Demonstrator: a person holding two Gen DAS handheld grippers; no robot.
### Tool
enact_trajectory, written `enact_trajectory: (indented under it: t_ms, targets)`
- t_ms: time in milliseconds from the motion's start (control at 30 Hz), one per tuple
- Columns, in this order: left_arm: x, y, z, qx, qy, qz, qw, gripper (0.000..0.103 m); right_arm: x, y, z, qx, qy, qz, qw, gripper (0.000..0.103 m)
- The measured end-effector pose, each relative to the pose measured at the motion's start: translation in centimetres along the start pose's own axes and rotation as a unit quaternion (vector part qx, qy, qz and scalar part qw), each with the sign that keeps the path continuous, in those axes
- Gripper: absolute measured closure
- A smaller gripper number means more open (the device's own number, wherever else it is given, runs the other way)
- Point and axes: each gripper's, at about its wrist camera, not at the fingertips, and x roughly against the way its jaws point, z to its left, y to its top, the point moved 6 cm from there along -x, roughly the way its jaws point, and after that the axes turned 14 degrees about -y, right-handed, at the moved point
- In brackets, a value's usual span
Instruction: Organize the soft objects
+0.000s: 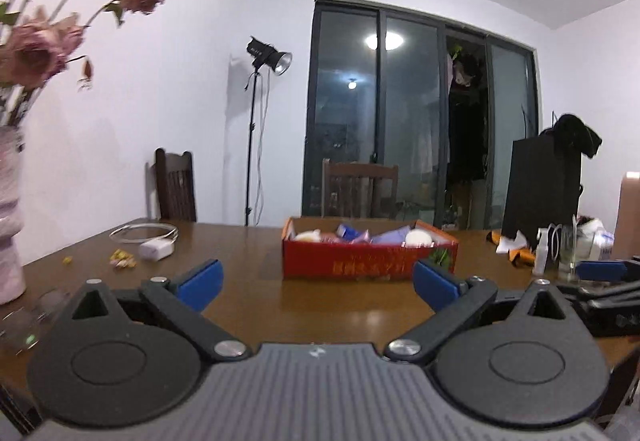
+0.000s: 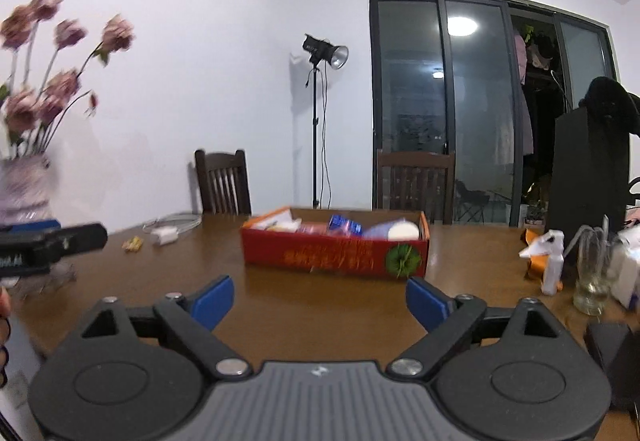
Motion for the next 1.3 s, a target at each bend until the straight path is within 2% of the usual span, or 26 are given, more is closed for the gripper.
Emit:
enact_trajectory:
  t_ms: [33,133,267,400,567,1300]
  targets:
    - [0.6,-0.4,0.1,-0.003,0.003,0.004,1.0,0.0,1.0,-0.8,0.1,-0.006,-0.002,0.0,1.0,0.001]
    - [1.4,-1.4,0.2,-0.007,0.012,0.026,0.9996,0.0,3.2,-2.6,0.6,-0.01,0.007,0.009,1.0,0.0]
    - [1.6,-1.4,0.3,-0.01,0.013,0.026,0.9995,0.0,4.3,-2.3,1.1,-0.011,0.009,0.0,1.0,0.001]
    - [1.7,-1.4,0.1,-0.009,0.014,0.024,0.9996,0.0,4.2,-1.6,0.9,-0.018,0.002,-0.008,1.0,0.0]
    - [1.8,-1.2,-0.2,-0.012,0.011,0.024,0.9996,0.0,3.8,-2.0,0.3,-0.042,0.0,0.011,0.999,0.0]
    - [2.0,-0.9,-0.1,-0.013,0.014,0.017,0.9997,0.0,3.4,-2.2,0.5,-0.041,-0.012,0.013,0.999,0.0]
